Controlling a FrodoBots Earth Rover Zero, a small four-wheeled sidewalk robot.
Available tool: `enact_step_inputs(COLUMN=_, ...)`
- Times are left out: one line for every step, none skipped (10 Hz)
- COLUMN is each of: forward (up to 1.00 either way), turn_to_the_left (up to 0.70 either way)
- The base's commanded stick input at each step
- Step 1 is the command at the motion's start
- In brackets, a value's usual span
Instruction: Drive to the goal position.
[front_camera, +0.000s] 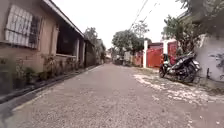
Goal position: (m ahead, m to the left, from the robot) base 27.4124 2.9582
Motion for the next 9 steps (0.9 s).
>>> enact_step_inputs(forward=0.7, turn_to_the_left=0.0)
enact_step_inputs(forward=0.7, turn_to_the_left=0.0)
enact_step_inputs(forward=0.7, turn_to_the_left=0.01)
enact_step_inputs(forward=0.7, turn_to_the_left=0.02)
enact_step_inputs(forward=0.7, turn_to_the_left=0.03)
enact_step_inputs(forward=0.7, turn_to_the_left=0.09)
enact_step_inputs(forward=0.7, turn_to_the_left=0.2)
enact_step_inputs(forward=0.7, turn_to_the_left=0.15)
enact_step_inputs(forward=0.7, turn_to_the_left=0.01)
